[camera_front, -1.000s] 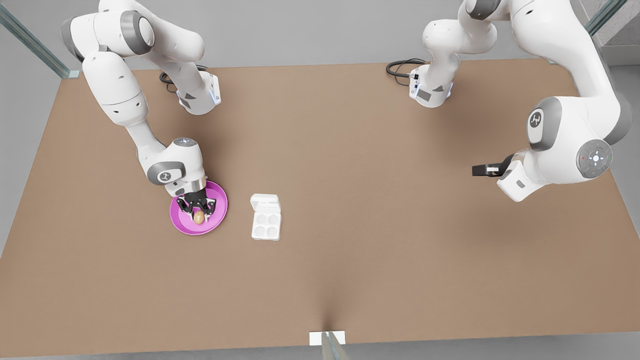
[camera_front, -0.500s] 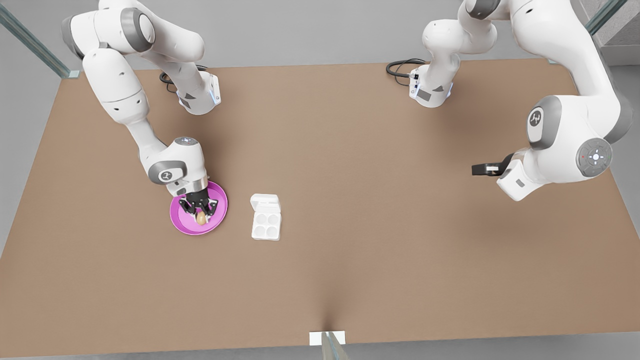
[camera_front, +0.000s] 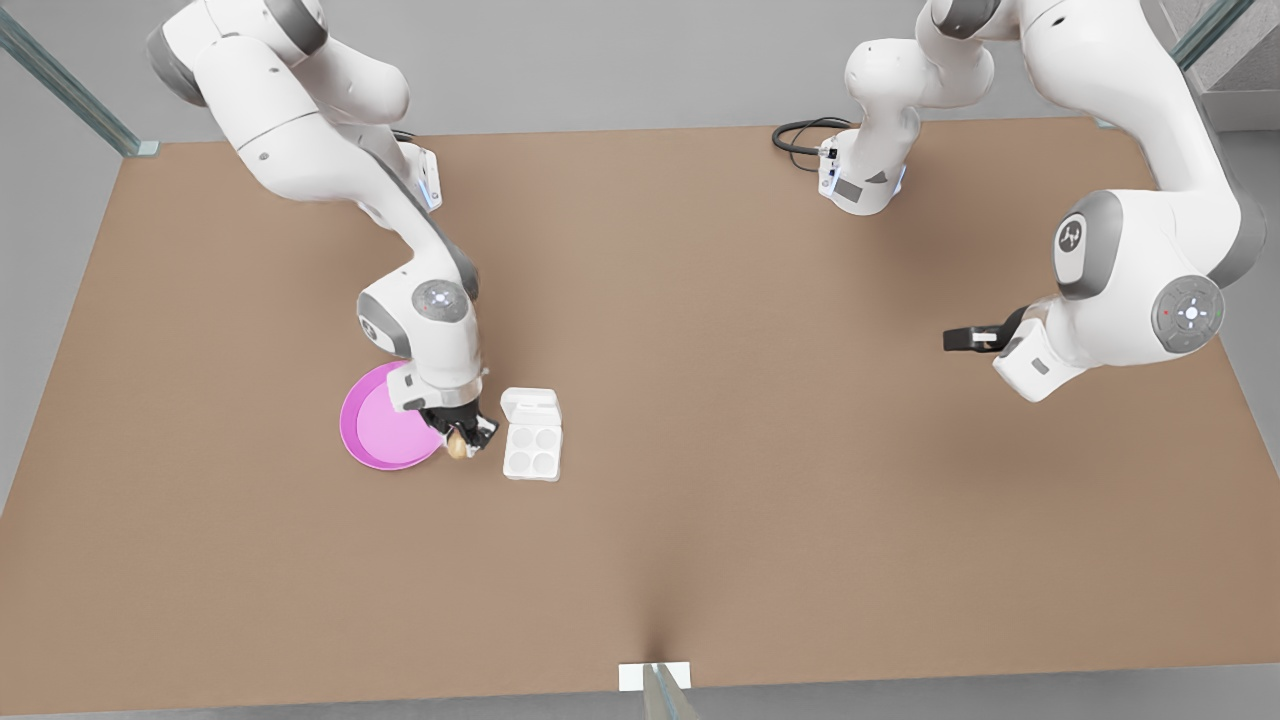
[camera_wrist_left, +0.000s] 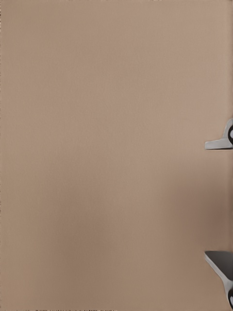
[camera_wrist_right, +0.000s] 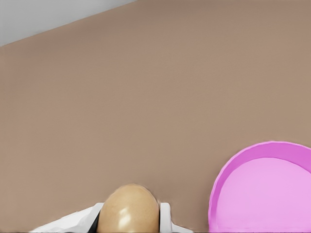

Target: Pack egg into the box and close the box lid

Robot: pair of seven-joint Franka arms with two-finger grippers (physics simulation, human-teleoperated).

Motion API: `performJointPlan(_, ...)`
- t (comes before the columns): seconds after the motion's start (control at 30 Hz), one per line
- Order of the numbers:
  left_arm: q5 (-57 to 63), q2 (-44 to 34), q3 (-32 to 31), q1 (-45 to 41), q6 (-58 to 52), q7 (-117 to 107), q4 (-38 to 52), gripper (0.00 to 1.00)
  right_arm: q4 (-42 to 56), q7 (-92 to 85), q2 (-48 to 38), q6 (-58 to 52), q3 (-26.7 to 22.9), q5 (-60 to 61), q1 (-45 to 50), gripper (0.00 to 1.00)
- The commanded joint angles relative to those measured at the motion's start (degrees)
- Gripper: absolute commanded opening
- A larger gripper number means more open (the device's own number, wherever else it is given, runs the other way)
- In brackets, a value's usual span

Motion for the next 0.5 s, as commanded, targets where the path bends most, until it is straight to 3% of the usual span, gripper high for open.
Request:
performJointPlan(0.0,0.04,0.04,0.00,0.00,0.00,0.00,0.00,1.00,2.09,-1.33,0.23,-2.13,0.18,2.84,0.29,0.50)
performJointPlan(0.07,0.04,0.12,0.00,0.00,0.00,-0.09,0.00,1.00,6.41,-8.45,1.37,-3.46,2.20,13.57,1.43,0.50)
performJointPlan(0.17,0.04,0.12,0.09,0.00,0.09,-0.09,0.00,1.00,7.02,-8.11,4.27,0.58,4.22,14.99,2.93,0.50)
performJointPlan(0.47,0.04,0.21,0.00,0.00,0.09,-0.09,0.00,1.00,6.41,-5.82,15.96,6.64,2.38,0.75,5.04,0.50)
